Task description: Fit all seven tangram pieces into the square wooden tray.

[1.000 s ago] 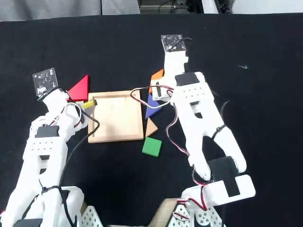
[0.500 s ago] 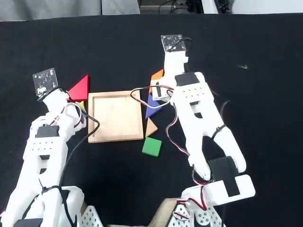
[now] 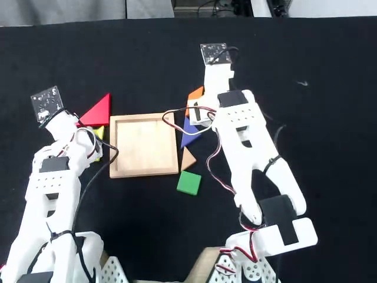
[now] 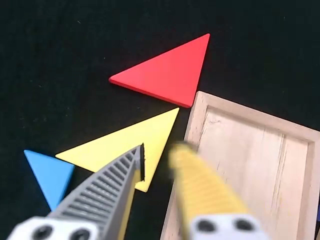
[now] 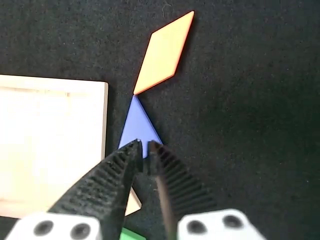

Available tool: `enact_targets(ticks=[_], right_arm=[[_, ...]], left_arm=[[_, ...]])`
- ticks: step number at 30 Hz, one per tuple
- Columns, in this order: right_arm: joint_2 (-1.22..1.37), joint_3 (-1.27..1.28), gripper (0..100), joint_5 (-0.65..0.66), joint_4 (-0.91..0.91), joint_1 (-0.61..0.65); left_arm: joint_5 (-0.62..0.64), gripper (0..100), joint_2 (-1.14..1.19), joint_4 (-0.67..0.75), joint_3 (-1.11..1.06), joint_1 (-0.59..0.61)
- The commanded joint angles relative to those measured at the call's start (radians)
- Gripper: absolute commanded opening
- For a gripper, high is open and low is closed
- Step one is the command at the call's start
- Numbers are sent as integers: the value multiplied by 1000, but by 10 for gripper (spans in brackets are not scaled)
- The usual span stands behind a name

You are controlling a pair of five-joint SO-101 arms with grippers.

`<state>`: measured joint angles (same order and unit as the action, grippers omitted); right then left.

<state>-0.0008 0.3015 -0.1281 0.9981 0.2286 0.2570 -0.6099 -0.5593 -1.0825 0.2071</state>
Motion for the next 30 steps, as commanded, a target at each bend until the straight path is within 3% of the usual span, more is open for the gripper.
enact_targets(ticks=[1, 3, 6, 9, 11, 12, 16, 19, 21, 23, 24, 25, 30], right_arm=[[-2, -22, 188, 6, -14, -14], [-2, -22, 204, 5, -14, -14], [-2, -22, 183, 8, -11, -14], [-2, -22, 2, 6, -12, -14], [-2, -22, 70, 6, -12, -14], [-2, -22, 96, 6, -12, -14], [-2, -22, 156, 6, -12, -14], [-2, -22, 196, 6, -12, -14], [-2, -21, 159, 6, -8, -12], [-2, -21, 27, 6, -11, -14], [-2, -21, 6, 6, -11, -14], [-2, -21, 48, 6, -12, -14], [-2, -21, 205, 6, -12, -14]], left_arm=[[28, 279, -2, -6, 38, 12], [100, 345, -2, -6, 33, 15], [101, 341, -2, -6, 30, 12], [9, 197, -2, -6, 31, 12], [-9, 33, -2, -6, 38, 15], [-11, 23, -2, -3, 38, 16], [11, 242, -2, -3, 38, 19], [114, 355, -2, -6, 31, 19], [92, 311, -2, -6, 30, 12], [17, 157, -2, -6, 35, 12], [5, 64, -2, -6, 38, 12], [6, 11, -2, -3, 38, 18], [6, 228, -2, -3, 38, 12]])
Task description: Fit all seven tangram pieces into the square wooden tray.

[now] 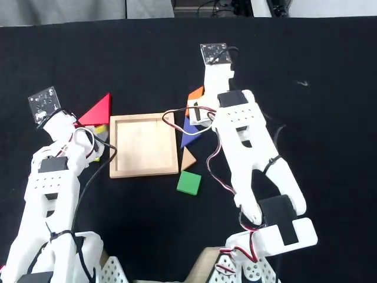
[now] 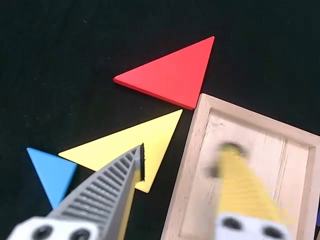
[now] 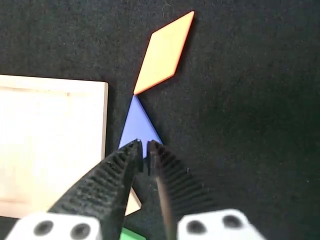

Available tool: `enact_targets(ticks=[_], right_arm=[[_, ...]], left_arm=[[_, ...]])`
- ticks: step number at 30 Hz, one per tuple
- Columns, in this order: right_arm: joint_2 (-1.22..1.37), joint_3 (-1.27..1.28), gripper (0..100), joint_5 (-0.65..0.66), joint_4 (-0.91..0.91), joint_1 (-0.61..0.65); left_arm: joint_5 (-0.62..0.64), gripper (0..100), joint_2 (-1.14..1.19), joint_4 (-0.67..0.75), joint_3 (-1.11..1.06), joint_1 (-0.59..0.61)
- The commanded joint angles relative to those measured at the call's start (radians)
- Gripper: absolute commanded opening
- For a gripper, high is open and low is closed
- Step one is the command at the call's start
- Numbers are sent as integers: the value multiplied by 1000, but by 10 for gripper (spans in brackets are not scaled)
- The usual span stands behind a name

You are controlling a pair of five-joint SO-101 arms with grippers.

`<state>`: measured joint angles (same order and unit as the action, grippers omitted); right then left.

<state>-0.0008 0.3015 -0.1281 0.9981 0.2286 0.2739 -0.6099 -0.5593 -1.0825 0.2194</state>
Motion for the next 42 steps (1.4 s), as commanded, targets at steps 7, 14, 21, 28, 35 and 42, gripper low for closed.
enact_targets(ticks=[7, 14, 21, 28, 35, 42], right_arm=[[1, -21, 262, 12, -14, -6], [111, -67, 265, 9, -104, 115], [226, -263, 224, 5, 31, 124], [274, -320, 160, 6, 48, 107], [280, -354, 284, 5, 98, 97], [308, -473, 276, -68, 180, 18]], left_arm=[[23, 256, 3, 0, 30, -2], [64, 258, 9, 0, 27, -2], [61, 259, 11, 63, -21, -2], [64, 253, 11, 126, -54, -2], [60, 253, 11, 132, -70, -48], [58, 253, 11, 132, -79, -77]])
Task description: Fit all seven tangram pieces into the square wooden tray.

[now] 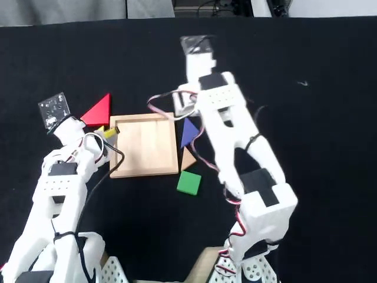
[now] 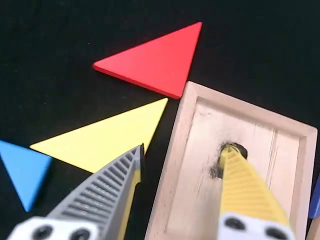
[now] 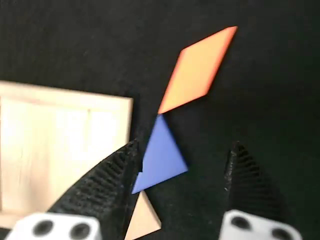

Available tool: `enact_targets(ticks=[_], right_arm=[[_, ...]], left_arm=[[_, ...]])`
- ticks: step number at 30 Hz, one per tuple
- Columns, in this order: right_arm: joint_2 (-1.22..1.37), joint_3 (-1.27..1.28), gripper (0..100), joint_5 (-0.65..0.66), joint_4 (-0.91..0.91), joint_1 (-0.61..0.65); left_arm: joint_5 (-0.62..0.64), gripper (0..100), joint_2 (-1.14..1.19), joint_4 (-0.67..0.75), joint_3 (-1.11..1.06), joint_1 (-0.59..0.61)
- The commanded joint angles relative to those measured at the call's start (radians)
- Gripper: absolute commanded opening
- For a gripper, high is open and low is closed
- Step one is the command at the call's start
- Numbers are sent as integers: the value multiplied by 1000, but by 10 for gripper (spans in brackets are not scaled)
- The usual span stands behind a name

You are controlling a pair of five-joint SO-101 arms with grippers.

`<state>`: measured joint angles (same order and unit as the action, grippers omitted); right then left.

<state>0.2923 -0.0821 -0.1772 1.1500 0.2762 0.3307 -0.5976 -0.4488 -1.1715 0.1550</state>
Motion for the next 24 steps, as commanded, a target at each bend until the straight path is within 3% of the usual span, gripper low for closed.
enact_targets(ticks=[1, 11, 24], right_arm=[[35, -113, 276, -21, 44, -28], [243, -344, 276, -52, 233, 0], [421, -558, 277, -14, 285, 3]], left_arm=[[2, 253, -2, 21, 10, -13], [0, 253, -2, 21, 4, -12], [0, 253, -2, 23, 4, -12]])
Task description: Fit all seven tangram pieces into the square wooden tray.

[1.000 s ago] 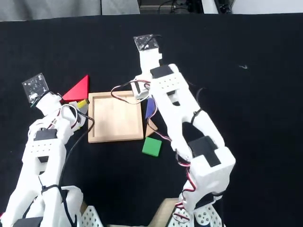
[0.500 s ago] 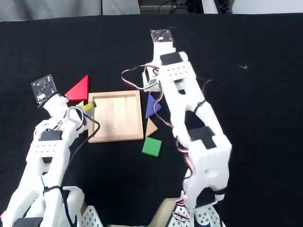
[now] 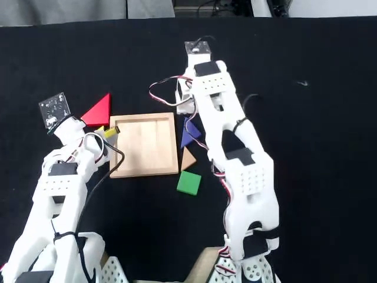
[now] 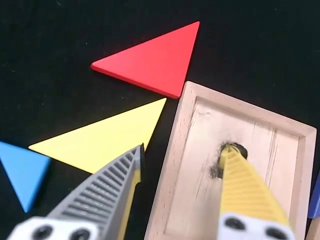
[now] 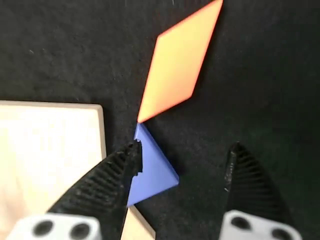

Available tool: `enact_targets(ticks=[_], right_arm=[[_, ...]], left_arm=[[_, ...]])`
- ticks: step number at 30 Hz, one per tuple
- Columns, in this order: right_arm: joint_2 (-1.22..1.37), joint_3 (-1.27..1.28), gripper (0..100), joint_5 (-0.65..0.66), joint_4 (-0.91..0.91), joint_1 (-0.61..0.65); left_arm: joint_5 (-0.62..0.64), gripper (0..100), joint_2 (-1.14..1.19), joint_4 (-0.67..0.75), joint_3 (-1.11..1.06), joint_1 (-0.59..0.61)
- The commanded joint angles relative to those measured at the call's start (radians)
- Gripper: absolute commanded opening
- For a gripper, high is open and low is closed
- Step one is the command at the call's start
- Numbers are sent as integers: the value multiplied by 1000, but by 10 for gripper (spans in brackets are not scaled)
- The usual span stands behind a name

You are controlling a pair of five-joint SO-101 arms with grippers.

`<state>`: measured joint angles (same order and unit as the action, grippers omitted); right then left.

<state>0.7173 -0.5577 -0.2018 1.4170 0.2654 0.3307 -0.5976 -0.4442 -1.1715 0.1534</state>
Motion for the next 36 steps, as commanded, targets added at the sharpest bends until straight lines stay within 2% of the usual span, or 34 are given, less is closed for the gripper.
enact_targets(ticks=[1, 5, 9, 11, 16, 20, 24, 33, 36], right_arm=[[7, -90, 277, 11, 26, 15], [22, -104, 286, -15, 107, 41], [30, -104, 379, -74, 147, 60], [30, -90, 393, -74, 150, 75], [30, -30, 393, -77, 129, 115], [30, 19, 391, -77, 71, 109], [30, 62, 335, -71, 32, 109], [30, 82, 338, -77, 20, 84], [30, 87, 279, -71, 31, 61]], left_arm=[[0, 253, -2, 18, 4, -10], [0, 253, -2, 18, 4, -12], [0, 253, -2, 18, 4, -13], [0, 253, -2, 18, 4, -13], [0, 253, -2, 18, 4, -12], [0, 253, -2, 18, 4, -12], [0, 253, -2, 18, 4, -12], [0, 253, -2, 18, 4, -12], [0, 253, -2, 18, 4, -12]])
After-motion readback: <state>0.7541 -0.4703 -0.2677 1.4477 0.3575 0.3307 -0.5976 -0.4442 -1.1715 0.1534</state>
